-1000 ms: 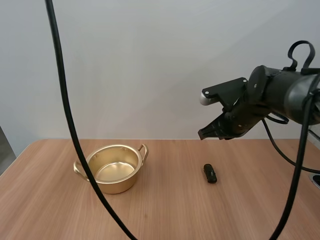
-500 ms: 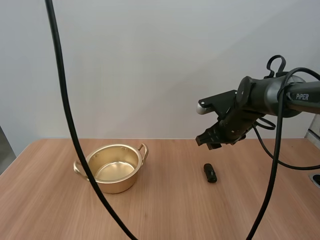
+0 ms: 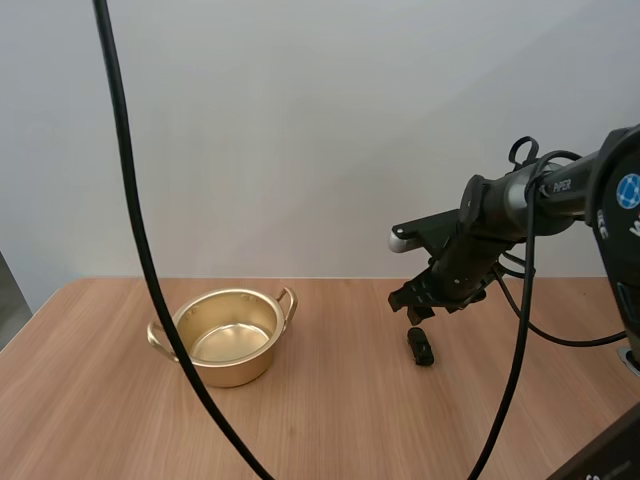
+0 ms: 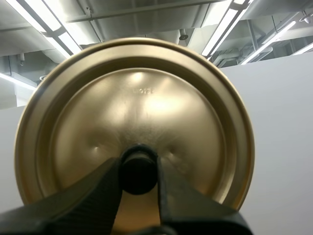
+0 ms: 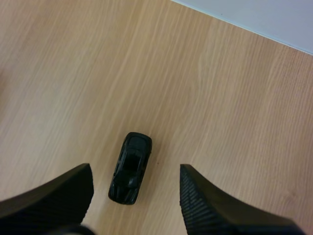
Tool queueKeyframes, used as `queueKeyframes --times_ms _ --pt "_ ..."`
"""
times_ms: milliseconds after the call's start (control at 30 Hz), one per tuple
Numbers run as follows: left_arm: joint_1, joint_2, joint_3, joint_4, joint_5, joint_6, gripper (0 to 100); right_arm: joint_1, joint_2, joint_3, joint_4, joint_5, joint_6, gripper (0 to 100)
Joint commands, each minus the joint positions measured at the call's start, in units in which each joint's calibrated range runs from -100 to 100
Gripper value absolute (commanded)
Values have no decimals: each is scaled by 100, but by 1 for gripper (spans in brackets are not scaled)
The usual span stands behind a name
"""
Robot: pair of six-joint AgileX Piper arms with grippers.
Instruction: Open the pot, put the car inside, and close it
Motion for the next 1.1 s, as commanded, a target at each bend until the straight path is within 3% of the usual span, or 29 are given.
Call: queueKeyframes --times_ms 0,733,1067 --pt "-1 7 -3 3 -14 5 0 1 -4 0 -37 18 -6 88" --pt "-1 6 -3 3 -60 89 0 43 36 0 273 213 -149 88" --pt "-1 6 -3 3 -60 89 0 43 893 0 273 -88 -149 87"
